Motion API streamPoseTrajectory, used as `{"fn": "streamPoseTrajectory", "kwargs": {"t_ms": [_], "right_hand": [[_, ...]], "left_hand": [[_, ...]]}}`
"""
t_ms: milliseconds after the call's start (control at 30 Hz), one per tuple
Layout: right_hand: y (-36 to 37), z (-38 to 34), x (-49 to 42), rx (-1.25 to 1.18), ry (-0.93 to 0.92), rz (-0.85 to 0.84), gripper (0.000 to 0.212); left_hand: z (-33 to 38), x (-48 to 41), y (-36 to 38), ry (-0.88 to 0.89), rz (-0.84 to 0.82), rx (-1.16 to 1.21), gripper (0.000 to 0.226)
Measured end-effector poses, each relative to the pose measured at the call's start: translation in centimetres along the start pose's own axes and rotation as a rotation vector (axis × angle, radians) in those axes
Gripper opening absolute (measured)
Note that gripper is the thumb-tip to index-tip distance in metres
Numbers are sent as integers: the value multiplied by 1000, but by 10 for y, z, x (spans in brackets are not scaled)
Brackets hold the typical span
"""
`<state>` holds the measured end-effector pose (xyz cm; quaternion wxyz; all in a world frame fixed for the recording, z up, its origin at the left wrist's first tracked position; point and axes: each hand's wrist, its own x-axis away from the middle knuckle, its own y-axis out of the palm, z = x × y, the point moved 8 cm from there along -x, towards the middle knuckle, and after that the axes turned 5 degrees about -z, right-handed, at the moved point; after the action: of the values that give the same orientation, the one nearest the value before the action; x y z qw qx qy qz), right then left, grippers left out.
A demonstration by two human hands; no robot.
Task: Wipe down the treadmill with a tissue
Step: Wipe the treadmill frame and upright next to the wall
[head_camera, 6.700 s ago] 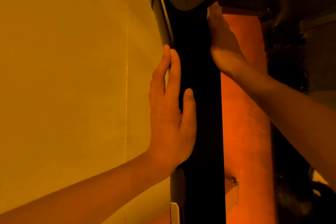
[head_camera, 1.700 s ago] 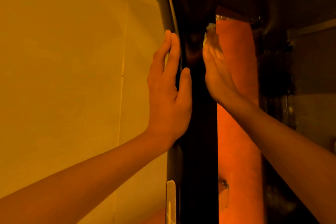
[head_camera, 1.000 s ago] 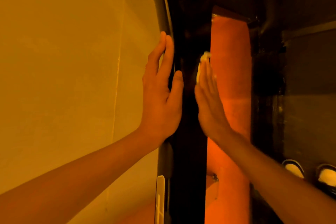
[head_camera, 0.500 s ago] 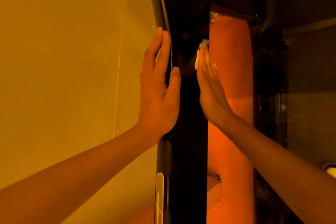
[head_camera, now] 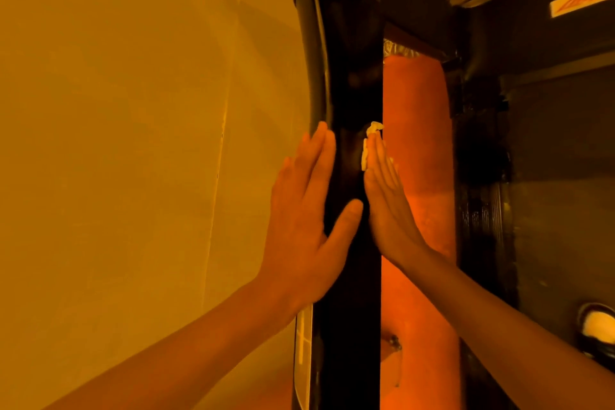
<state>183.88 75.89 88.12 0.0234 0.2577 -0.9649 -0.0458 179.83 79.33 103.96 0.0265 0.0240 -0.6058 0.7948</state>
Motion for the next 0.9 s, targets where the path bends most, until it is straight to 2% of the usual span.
{"fn": "streamPoseTrajectory", "kwargs": {"t_ms": [167, 300, 400, 467, 600, 667, 733, 800, 900], "right_hand": [[4, -6, 18, -41, -7, 33, 64], [33, -10, 94, -134, 28, 10, 70], [42, -9, 119, -87, 25, -54, 71], [25, -9, 78, -54, 17, -45, 73], [-18, -13, -68, 96, 17, 6, 81], [-29, -12, -99, 137, 35, 26, 74], [-21, -14, -75, 134, -21, 39, 64], [1, -23, -12, 86, -72, 31, 61], [32, -27, 77, -33, -44, -31, 70]], "left_hand": [[1, 7, 6, -46, 21, 77, 71], [-2, 10, 5, -70, 64, 121, 67], [-3, 11, 5, -64, 81, 134, 65], [-4, 10, 6, -64, 89, 130, 63], [-7, 9, 4, -87, 101, 129, 64], [-6, 9, 5, -90, 93, 137, 65], [-7, 10, 5, -94, 85, 147, 65], [-8, 10, 6, -104, 83, 158, 65], [-8, 12, 6, -114, 83, 181, 63]]}}
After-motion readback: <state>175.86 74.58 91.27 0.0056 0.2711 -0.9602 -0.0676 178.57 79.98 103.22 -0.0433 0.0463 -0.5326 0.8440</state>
